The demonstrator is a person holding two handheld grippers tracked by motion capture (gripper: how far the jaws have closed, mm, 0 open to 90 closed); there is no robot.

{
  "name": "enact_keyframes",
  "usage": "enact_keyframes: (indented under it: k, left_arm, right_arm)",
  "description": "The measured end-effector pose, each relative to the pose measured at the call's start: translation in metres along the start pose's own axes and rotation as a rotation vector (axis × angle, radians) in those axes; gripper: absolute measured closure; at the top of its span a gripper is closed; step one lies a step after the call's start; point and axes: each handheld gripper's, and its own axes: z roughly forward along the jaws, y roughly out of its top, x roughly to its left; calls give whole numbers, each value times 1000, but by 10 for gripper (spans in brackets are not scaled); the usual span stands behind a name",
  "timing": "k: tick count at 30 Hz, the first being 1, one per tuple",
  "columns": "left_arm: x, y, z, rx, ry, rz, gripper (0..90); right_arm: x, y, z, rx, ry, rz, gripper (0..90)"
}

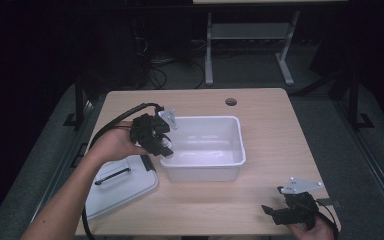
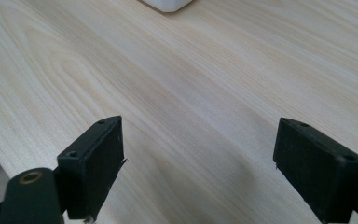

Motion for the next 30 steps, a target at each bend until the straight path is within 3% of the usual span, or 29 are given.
enact_keyframes:
  k: [12, 16, 30]
  left_arm:
    - [6, 7, 15, 12, 1, 10, 595]
    - [8, 5, 23, -6, -13, -3, 595]
    - [15, 4, 43, 19, -20, -19, 595]
  right_arm:
    - [0, 0, -1, 5, -4, 12, 156]
    - [0, -1, -2, 4, -5, 9, 156]
    - [-2, -3, -4, 2, -11, 2, 156]
